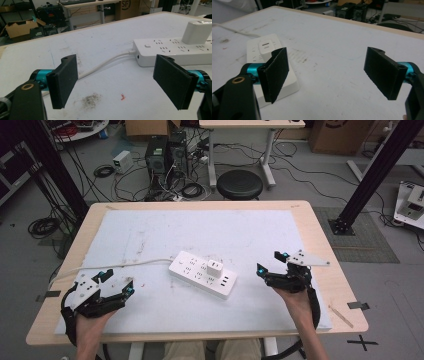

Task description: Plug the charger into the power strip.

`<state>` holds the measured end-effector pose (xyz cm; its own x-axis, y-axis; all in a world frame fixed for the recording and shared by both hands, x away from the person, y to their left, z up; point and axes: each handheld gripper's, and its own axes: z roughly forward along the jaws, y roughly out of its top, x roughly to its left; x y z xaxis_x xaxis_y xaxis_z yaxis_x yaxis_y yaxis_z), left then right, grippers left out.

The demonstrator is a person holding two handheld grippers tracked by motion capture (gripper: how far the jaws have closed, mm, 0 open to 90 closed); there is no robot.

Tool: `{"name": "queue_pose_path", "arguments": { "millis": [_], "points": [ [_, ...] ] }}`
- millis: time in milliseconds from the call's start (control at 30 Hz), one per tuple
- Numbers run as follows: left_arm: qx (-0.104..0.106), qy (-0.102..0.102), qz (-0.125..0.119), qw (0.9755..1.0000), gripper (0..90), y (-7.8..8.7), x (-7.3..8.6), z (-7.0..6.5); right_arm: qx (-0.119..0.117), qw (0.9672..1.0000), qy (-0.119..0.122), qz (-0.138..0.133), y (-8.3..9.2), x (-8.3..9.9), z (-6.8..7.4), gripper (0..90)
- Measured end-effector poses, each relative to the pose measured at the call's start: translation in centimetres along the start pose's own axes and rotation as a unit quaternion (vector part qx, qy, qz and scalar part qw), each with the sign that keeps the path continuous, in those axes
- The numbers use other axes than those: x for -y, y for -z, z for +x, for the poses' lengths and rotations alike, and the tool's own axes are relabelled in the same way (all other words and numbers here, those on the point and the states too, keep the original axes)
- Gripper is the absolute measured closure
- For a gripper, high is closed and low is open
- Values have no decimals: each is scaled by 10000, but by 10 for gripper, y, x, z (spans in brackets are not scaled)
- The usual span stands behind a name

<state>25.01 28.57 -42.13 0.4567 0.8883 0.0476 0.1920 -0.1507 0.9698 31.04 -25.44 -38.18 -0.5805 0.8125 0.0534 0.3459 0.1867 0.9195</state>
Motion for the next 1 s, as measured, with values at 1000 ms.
{"name": "queue_pose_path", "arguments": {
  "millis": [1000],
  "points": [
    [-32,1,17,10000,200,0,0,8,874,9931,-411,-661,38,40,-14,205]
  ]
}}
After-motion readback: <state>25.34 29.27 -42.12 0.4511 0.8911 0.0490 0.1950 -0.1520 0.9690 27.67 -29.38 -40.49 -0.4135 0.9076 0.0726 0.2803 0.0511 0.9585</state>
